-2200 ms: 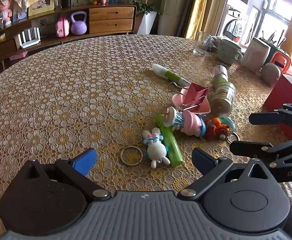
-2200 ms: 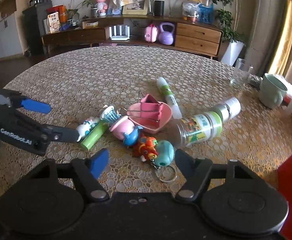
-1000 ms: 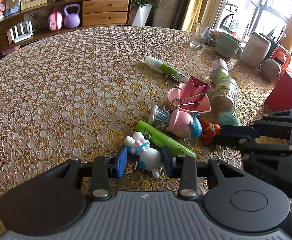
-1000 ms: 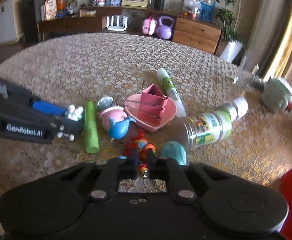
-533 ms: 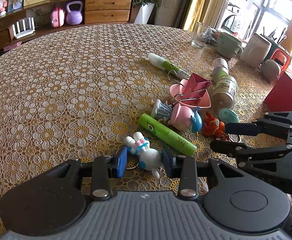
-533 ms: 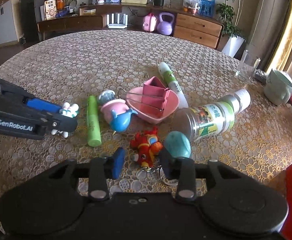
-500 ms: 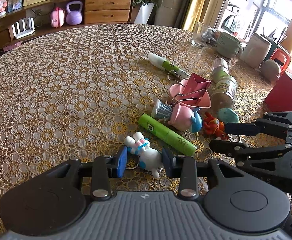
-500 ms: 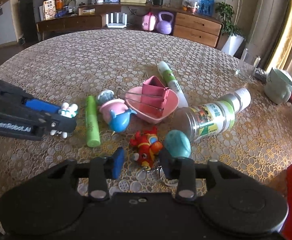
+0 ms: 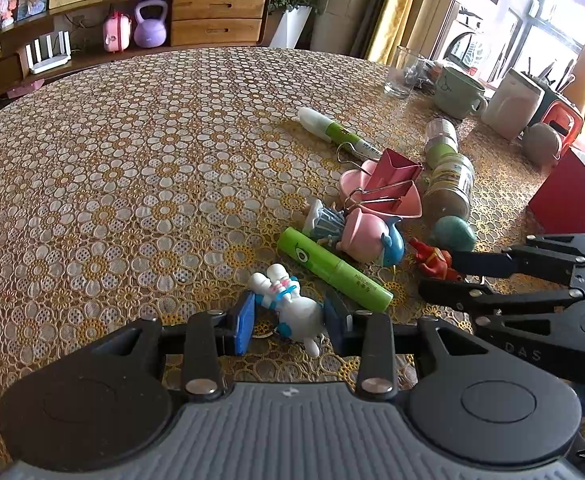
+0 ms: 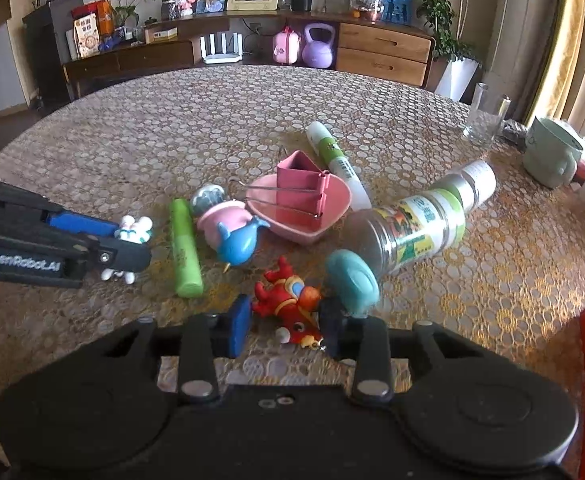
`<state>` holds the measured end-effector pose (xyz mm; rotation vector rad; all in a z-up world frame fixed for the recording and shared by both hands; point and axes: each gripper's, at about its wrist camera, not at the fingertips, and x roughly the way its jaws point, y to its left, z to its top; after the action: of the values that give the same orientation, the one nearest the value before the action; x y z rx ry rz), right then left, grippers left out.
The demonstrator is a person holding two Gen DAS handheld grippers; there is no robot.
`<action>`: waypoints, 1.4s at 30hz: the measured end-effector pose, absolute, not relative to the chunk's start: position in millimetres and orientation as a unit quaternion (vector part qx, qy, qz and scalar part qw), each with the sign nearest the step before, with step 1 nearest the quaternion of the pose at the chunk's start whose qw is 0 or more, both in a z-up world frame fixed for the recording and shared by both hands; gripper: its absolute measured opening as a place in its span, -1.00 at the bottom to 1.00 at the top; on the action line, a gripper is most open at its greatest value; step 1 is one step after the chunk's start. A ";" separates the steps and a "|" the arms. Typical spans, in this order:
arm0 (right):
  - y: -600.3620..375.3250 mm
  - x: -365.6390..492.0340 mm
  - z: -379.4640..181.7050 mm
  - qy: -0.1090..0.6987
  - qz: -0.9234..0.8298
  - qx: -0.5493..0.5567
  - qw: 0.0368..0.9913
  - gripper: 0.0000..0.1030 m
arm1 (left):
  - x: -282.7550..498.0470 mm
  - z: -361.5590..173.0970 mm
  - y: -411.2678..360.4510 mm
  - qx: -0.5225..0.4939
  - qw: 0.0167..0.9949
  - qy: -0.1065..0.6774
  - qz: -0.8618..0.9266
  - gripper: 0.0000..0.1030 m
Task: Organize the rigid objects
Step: 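Carry the bunny keychain and red figure into the red box and release both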
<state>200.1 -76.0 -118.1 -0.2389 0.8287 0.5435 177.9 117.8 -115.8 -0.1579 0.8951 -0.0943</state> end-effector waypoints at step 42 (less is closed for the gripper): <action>-330.9 163.1 36.0 0.346 0.136 0.007 0.928 -0.30 | 178.9 41.7 -123.8 -0.014 0.905 0.375 -0.199 -0.29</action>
<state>163.1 -330.9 36.0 0.0150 0.7086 0.2791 178.9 -123.8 41.7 -0.0299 0.7752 -0.4104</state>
